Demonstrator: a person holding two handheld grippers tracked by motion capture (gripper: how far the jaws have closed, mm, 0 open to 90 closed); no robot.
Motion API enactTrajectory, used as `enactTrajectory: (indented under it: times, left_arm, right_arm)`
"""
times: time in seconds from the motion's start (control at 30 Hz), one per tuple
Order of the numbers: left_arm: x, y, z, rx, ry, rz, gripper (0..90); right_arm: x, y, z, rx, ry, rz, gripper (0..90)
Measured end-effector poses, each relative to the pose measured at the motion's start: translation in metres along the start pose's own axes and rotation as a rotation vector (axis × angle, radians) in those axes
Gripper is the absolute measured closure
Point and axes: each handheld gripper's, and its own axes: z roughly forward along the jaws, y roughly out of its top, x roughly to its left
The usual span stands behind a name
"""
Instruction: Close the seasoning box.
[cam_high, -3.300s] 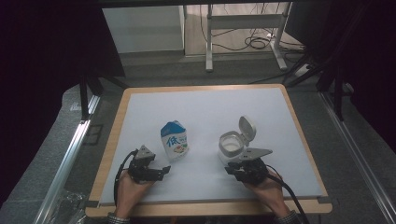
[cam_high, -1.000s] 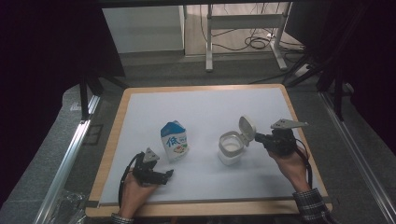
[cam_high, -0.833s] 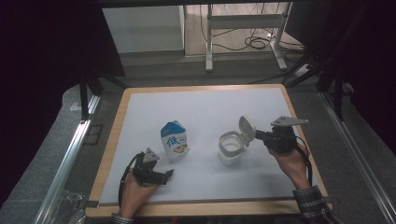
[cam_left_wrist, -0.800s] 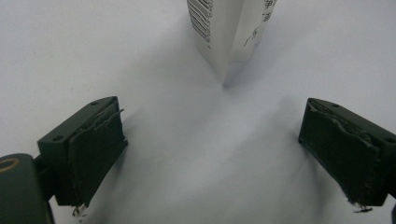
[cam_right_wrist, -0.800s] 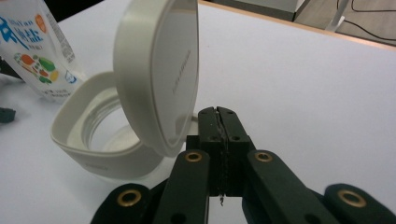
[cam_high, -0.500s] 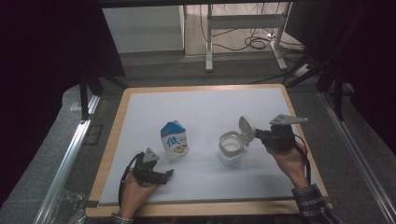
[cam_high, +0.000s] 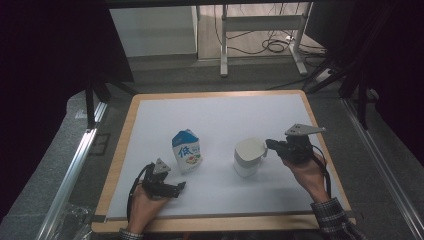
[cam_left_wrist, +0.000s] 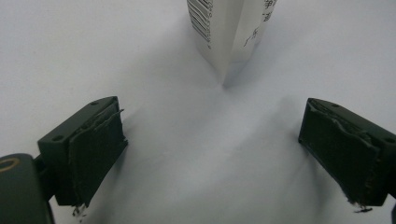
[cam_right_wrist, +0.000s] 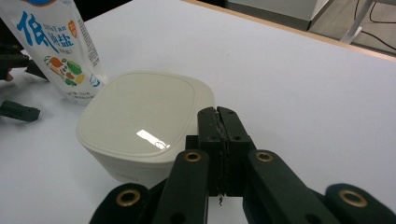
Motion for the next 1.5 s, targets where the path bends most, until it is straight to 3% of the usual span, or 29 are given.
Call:
enactTrajectory:
  times: [0.33, 0.6, 0.97, 1.5]
  left_arm:
    - [0.0, 0.0, 0.0, 0.0, 0.0, 0.0, 6.3]
    - [0.0, 0.0, 0.0, 0.001, 0.0, -0.002, 6.3]
    - [0.0, 0.0, 0.0, 0.004, 0.0, 0.001, 6.3]
    - [0.0, 0.0, 0.0, 0.003, 0.0, 0.002, 6.3]
  right_arm:
    - [-0.002, -0.015, -0.007, 0.002, -0.003, 0.021, 87.4]
    - [0.007, -0.029, -0.008, 0.011, 0.017, 0.007, 87.2]
    - [0.019, -0.055, 0.007, 0.053, 0.044, -0.015, 87.3]
    - [0.036, -0.07, 0.027, 0.074, 0.118, -0.033, 87.3]
